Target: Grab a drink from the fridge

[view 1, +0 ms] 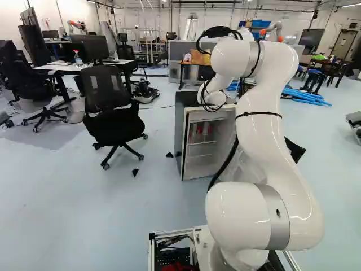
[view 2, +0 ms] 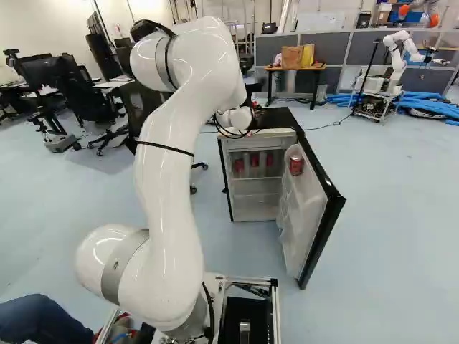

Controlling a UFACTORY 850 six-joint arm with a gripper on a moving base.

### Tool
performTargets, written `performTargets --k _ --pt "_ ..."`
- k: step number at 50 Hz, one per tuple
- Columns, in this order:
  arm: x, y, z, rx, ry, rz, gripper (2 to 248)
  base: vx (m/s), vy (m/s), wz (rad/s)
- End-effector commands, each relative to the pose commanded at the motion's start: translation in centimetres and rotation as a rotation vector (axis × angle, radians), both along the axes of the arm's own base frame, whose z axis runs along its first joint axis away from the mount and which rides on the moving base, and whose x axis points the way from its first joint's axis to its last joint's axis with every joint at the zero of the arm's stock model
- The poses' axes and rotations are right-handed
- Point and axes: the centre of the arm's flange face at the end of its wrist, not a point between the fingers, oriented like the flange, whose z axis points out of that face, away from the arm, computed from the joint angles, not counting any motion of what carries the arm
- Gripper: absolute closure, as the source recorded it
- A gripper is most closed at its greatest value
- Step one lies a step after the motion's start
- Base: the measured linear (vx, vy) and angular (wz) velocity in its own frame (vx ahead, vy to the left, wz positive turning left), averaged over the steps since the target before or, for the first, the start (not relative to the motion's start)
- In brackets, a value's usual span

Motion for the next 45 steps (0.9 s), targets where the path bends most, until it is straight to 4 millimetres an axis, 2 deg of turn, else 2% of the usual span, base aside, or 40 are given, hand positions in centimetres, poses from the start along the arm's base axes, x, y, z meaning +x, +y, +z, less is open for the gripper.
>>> performTargets --k 45 --pt "0.12 -0.01 -0.31 0.001 0.003 0.000 152 0.000 0.000 0.000"
